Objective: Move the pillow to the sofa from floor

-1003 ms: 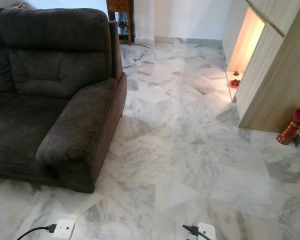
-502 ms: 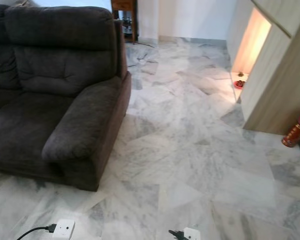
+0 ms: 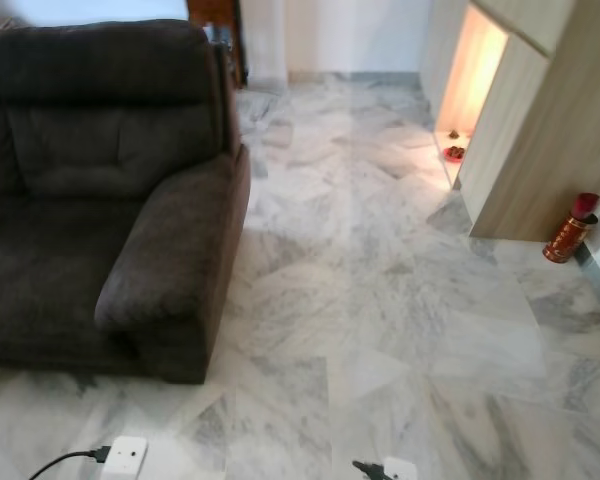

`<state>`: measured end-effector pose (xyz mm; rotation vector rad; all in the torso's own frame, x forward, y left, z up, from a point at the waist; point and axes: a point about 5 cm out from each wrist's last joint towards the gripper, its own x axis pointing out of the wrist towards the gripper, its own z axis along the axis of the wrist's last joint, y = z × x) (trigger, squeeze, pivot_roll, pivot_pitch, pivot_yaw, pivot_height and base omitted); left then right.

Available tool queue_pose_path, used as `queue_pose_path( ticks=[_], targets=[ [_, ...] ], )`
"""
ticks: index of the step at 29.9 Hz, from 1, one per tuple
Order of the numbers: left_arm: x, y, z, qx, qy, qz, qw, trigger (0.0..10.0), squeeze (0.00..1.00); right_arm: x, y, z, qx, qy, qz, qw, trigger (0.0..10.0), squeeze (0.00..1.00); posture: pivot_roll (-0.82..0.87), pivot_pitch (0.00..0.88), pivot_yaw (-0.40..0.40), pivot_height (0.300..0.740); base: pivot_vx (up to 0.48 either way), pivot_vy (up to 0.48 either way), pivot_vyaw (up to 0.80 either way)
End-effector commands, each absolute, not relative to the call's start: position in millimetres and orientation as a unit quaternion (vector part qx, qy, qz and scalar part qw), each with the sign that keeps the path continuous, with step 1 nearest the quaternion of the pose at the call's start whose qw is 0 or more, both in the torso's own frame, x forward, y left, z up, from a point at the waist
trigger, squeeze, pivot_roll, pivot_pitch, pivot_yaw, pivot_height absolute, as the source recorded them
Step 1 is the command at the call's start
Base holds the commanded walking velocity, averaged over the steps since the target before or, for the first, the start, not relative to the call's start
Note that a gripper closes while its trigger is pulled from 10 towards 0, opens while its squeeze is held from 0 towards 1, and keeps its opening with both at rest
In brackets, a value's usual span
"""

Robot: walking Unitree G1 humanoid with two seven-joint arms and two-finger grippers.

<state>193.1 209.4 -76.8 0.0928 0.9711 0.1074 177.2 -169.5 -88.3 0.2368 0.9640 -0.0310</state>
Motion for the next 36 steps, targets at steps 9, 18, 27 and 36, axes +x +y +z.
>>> queue_pose_path(
  ticks=[9,18,27,36],
  targets=[
    [188.3,207.3,-79.7,0.037,0.473,0.058,0.878,10.0,0.0,174.6,-170.2,-89.4,0.11,0.466,-0.011,0.878,10.0,0.0,0.01,0.145,0.059,0.74,0.0,0.418,0.0],
    [187.9,206.7,-79.9,0.035,0.472,0.062,0.879,10.0,0.0,172.7,-171.6,-90.1,0.099,0.471,-0.004,0.877,10.0,0.0,0.01,0.15,0.057,0.74,0.0,0.447,0.0],
    [187.1,206.3,-80.4,0.034,0.474,0.062,0.878,10.0,0.0,169.0,-171.9,-91.6,0.057,0.479,0.028,0.875,10.0,0.0,0.0,0.132,0.063,0.74,0.0,0.457,0.37],
    [186.1,206.9,-80.8,0.041,0.476,0.056,0.877,10.0,0.0,169.5,-174.1,-91.2,0.063,0.479,0.019,0.875,10.0,0.0,0.0,0.101,0.071,0.74,0.0,0.475,0.09]
  ],
)
